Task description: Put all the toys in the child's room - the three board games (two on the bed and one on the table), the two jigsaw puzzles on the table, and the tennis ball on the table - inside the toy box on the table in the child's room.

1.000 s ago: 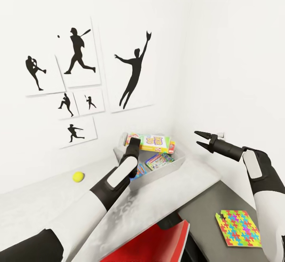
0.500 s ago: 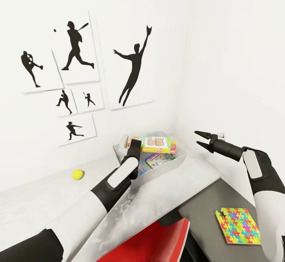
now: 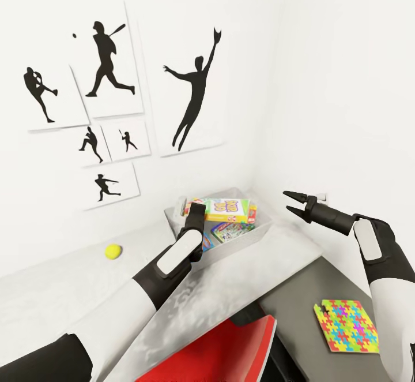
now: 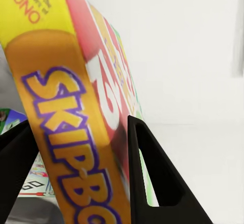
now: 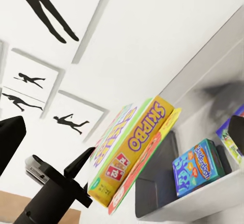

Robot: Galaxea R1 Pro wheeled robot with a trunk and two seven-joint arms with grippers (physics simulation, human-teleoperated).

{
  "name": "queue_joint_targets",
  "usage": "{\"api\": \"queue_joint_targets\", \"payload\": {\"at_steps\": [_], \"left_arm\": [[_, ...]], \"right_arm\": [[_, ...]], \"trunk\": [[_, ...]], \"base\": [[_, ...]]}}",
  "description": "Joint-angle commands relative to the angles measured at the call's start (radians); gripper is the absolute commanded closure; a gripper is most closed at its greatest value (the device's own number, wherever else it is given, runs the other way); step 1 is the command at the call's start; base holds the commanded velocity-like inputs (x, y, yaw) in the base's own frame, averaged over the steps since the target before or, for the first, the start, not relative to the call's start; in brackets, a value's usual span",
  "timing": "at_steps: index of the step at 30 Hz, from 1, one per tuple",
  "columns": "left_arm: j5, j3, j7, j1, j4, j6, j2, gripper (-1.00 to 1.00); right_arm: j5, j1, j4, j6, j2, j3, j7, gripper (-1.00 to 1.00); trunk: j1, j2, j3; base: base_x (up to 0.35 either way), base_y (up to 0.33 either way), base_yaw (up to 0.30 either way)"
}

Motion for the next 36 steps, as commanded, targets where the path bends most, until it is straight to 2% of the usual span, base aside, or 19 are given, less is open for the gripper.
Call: {"api": "queue_joint_targets", "payload": {"at_steps": [1, 13, 16, 19, 26, 36], "left_arm": [[0.002, -0.002, 0.003, -0.001, -0.001, -0.005, 0.000, 1.00], [-0.002, -0.010, -0.006, -0.001, -0.031, -0.005, 0.000, 1.00], [0.005, -0.013, -0.002, -0.019, -0.022, 0.001, 0.000, 1.00], [0.005, -0.013, -0.001, -0.020, -0.022, 0.001, 0.000, 1.00], [0.006, -0.017, -0.006, -0.018, -0.024, 0.037, 0.000, 1.00], [0.006, -0.017, -0.006, -0.018, -0.025, 0.038, 0.000, 1.00]], "right_arm": [[0.004, -0.001, 0.000, 0.004, 0.000, -0.002, 0.006, -1.00], [0.003, 0.000, -0.001, 0.004, 0.000, -0.002, 0.010, -1.00], [0.011, -0.017, 0.016, 0.021, 0.015, -0.009, 0.007, -1.00], [0.011, -0.026, 0.022, 0.037, 0.015, -0.009, 0.006, -1.00], [0.012, -0.002, 0.026, 0.039, 0.026, -0.008, 0.003, -1.00], [0.011, -0.001, 0.027, 0.038, 0.030, -0.006, 0.001, -1.00]], "trunk": [[0.001, -0.002, -0.003], [0.001, -0.002, -0.005], [0.001, -0.002, -0.005], [0.001, -0.002, -0.005], [0.001, -0.002, -0.005], [0.001, -0.002, -0.005]], "base": [[0.000, 0.000, 0.000], [0.000, 0.000, 0.000], [0.000, 0.000, 0.000], [0.000, 0.000, 0.000], [0.000, 0.000, 0.000], [0.000, 0.000, 0.000]]}}
